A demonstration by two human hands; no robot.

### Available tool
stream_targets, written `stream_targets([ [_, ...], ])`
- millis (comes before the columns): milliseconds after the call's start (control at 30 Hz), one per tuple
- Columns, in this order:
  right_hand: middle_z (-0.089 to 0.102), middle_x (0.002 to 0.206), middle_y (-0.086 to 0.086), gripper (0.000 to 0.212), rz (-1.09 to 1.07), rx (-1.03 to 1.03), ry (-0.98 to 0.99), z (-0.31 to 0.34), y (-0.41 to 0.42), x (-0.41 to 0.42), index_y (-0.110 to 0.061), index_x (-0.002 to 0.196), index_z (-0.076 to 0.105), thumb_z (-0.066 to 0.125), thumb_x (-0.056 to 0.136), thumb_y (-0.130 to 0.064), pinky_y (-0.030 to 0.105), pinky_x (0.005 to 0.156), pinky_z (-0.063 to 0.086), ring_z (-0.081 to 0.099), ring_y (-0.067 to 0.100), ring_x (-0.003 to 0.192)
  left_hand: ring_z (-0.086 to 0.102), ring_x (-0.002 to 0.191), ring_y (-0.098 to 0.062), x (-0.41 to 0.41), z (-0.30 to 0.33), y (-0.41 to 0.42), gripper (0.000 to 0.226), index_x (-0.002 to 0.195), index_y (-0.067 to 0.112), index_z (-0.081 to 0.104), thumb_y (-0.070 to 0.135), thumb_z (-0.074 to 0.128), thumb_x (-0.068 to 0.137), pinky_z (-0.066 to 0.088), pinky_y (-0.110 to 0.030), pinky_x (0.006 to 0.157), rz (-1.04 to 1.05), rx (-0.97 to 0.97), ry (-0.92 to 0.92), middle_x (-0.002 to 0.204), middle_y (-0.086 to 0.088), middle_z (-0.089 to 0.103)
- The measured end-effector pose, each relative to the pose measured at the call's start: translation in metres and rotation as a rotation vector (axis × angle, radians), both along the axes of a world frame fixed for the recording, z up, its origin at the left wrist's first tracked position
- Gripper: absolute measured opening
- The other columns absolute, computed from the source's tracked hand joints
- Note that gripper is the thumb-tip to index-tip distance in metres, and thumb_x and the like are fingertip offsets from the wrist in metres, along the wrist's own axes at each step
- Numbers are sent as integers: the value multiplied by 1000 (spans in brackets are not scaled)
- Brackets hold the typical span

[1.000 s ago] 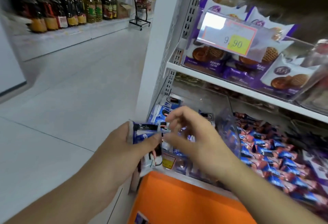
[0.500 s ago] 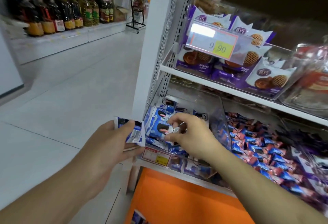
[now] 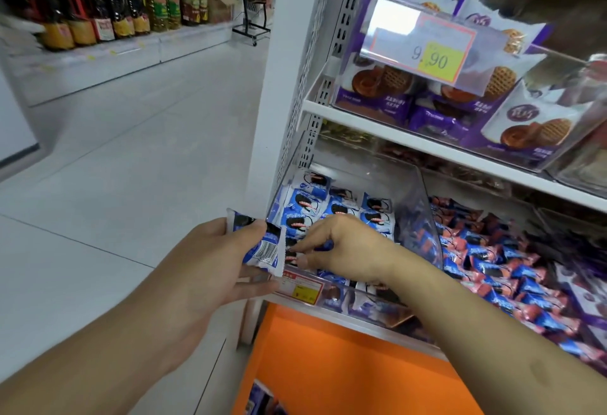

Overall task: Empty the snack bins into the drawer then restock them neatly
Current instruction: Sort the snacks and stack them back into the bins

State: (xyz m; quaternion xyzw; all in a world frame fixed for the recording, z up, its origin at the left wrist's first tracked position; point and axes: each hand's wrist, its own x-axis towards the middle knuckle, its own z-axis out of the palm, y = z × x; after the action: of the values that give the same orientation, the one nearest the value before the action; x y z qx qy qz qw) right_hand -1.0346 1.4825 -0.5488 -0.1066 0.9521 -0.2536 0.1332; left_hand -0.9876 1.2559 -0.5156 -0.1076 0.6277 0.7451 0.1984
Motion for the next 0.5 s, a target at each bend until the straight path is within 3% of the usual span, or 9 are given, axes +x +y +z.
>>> stream_targets([
  [133,76,96,-15,23,3,78,131,-7,-6,-1,-36,115,80,78,92,-40,38,86,59,68,4,88,78,78,-32,1,1,2,14,105,13,69,25,66,99,66,-50,73,5,-17,10,81,-14,78],
  [267,77,110,-10,25,-23,164,261,-9,-7,-2,-32,119,78,75,95,-37,38,91,58,68,9,101,78,77,-33,2,1,2,17,107,11,69,25,66,100,66,-49,73,2,-24,7,83,-16,78],
  [367,77,90,-11,18,-90,17,155,-8,-2,0,-26,114,79,76,96,-24,22,77,54,67,-7,80,78,76,-32,1,0,1,17,108,11,69,26,66,100,66,-47,69,3,-29,12,83,-15,78],
  [500,75,80,-16,19,-114,-150,34,-8,1,3,-27,106,82,86,87,-25,14,71,51,68,-4,76,78,77,-31,-1,-2,1,17,109,12,68,26,66,99,66,-47,68,4,-30,19,82,-14,78],
])
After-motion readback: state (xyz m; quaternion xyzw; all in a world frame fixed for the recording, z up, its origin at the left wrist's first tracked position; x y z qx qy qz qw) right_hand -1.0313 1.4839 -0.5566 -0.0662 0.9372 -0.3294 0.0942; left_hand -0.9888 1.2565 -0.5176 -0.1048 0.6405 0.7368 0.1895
